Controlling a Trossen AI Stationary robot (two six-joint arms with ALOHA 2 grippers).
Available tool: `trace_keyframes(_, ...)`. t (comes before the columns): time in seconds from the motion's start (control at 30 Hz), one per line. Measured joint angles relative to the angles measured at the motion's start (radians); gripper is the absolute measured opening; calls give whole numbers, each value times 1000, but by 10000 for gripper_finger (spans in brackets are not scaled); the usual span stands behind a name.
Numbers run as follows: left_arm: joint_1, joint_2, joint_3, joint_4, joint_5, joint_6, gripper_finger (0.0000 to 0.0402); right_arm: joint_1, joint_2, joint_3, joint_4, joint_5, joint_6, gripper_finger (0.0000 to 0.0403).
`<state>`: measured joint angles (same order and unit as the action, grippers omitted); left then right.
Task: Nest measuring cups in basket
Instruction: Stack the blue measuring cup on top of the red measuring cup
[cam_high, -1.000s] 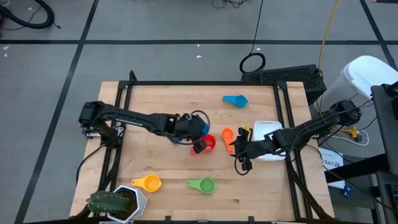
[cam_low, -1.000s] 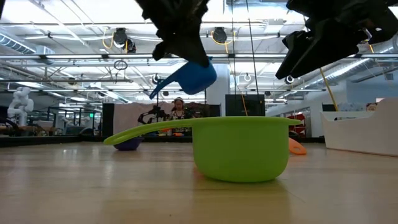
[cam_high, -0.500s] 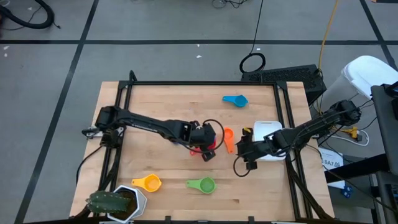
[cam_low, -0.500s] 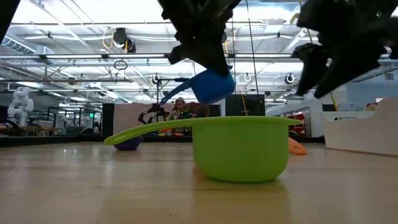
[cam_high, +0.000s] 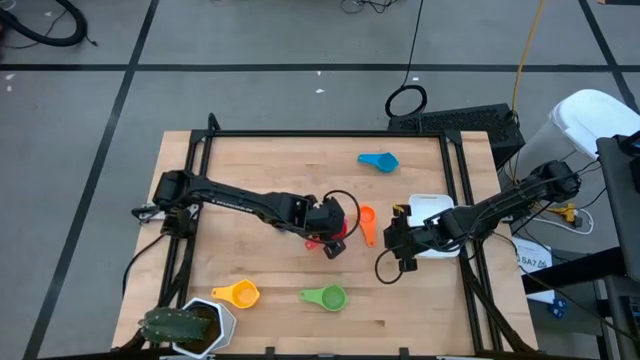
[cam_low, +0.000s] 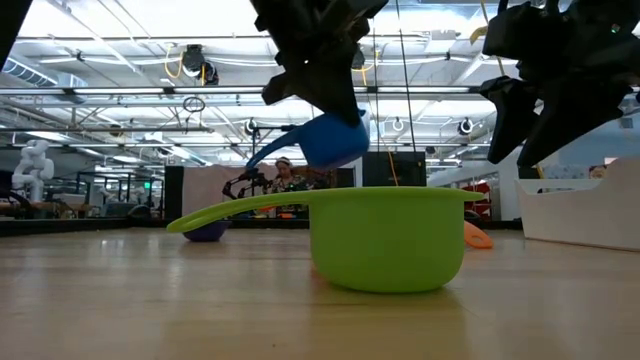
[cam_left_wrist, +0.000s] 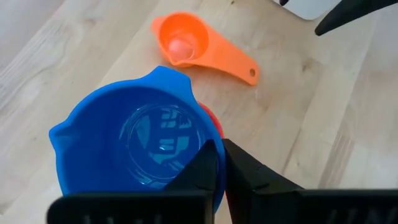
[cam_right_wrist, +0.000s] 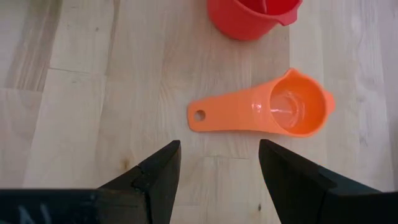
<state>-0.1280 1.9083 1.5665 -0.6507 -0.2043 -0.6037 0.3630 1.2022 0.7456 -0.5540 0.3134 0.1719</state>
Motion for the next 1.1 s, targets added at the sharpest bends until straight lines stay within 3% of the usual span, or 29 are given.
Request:
trace_keyframes(0.5,4,0,0,46,47,103,33,46,0,0,-27,-1,66,210)
trace_keyframes(0.87,4,4,-1,17,47,104,149,68,0,0,-27,-1,104,210)
trace_keyframes(1.1,4,4,-2,12,46,107,191,68,0,0,-27,-1,105,210)
